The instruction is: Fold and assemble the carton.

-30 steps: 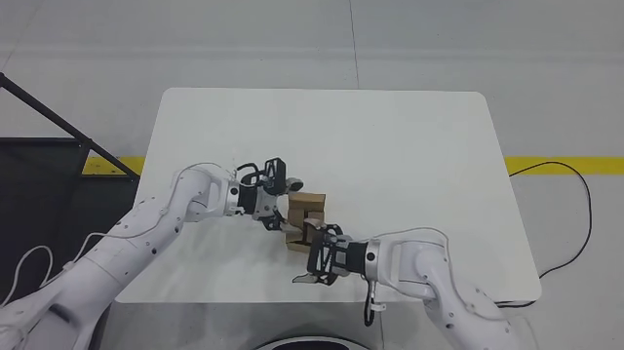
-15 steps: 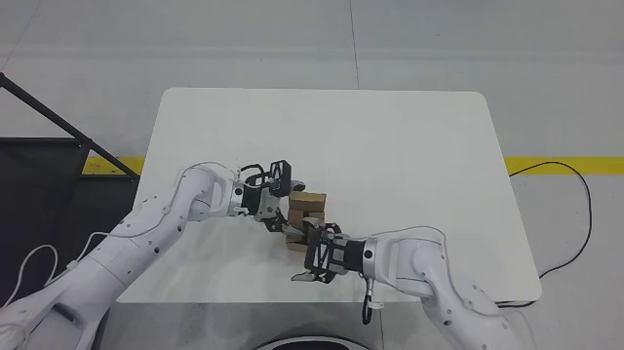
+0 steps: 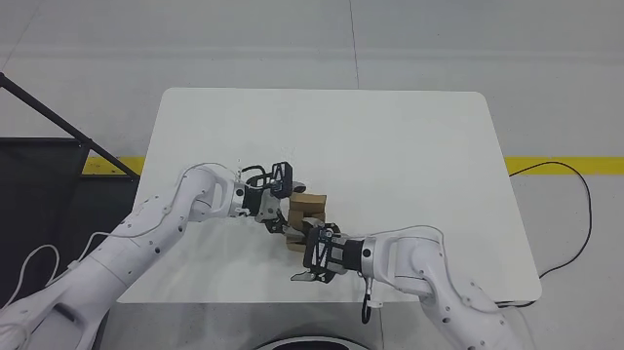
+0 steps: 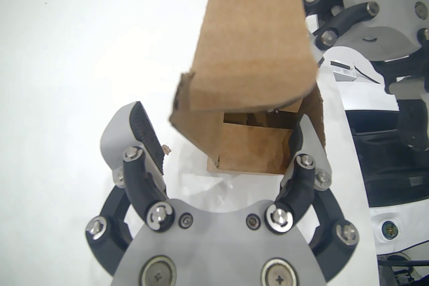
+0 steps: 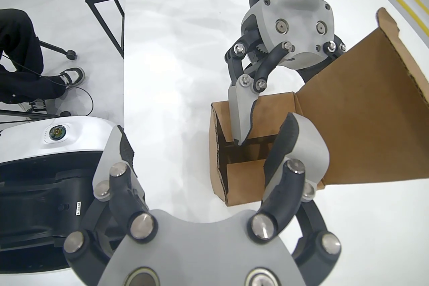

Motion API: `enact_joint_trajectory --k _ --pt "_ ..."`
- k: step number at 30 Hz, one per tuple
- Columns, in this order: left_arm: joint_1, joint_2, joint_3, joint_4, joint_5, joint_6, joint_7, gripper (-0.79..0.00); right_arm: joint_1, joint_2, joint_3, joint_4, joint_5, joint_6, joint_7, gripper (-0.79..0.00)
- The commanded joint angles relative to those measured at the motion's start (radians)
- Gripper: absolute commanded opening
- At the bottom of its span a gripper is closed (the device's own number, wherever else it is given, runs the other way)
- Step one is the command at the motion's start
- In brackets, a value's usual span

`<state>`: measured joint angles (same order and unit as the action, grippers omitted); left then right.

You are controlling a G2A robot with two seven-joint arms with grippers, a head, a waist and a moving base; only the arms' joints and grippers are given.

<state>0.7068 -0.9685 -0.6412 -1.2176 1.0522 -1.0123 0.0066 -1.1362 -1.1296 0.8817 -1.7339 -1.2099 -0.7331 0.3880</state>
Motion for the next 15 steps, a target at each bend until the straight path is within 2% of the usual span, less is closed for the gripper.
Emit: enact_joint_trajectory --k 1,15 --pt "-0.001 0.000 0.001 0.001 -0.003 0.000 -0.002 0.000 0.001 0.000 -0.001 0.002 0.000 0.000 0.000 0.000" --pt "-0.003 -0.002 0.001 -0.002 -0.006 0.000 -0.006 0.000 -0.004 0.001 0.004 -0.003 -0.012 -0.003 -0.022 0.000"
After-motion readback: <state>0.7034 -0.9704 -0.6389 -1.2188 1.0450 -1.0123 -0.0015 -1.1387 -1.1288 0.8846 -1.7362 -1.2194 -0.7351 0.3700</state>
